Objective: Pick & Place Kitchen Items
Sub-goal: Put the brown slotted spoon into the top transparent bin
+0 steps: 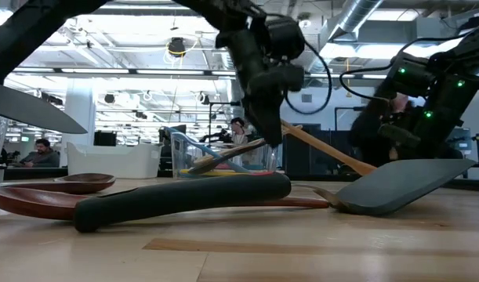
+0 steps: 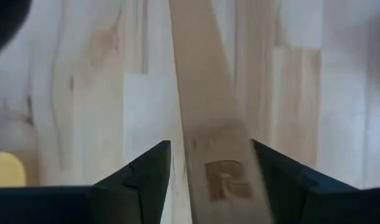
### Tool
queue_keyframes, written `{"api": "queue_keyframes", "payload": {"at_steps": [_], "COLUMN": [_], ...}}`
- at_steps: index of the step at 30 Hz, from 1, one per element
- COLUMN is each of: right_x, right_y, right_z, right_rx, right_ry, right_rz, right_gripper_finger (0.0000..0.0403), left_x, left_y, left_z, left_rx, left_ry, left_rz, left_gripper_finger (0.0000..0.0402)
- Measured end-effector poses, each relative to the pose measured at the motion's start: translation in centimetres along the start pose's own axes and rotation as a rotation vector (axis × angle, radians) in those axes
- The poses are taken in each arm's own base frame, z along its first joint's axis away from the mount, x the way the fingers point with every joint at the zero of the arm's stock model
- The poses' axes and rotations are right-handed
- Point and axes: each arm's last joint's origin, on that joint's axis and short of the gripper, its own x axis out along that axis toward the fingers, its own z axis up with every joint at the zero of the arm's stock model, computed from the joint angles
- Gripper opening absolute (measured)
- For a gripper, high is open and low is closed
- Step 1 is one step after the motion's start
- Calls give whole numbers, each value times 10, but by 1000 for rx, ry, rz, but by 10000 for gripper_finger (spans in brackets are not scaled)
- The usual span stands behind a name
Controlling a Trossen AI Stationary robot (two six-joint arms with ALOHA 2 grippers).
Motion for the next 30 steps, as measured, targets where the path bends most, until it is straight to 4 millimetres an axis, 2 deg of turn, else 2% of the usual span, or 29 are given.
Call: {"api": "queue_keyframes", "payload": {"at_steps": [6,17,30], "right_x": [0,0,0], "right_y": [0,0,-1], "right_z": [0,0,0], "right_rx": [0,-1,-1], "right_ry": [0,-3,-7], "right_rz": [0,-10,-16], "right_gripper_finger": [0,0,0], "left_x": [12,11,11], "left_y": [1,1,2], "left_z": [-2,3,4], "left_rx": [4,7,-2], "left_ry": [-50,-95,-104], "left_rz": [7,8,26], "left_gripper_finger": [191,166,61]}}
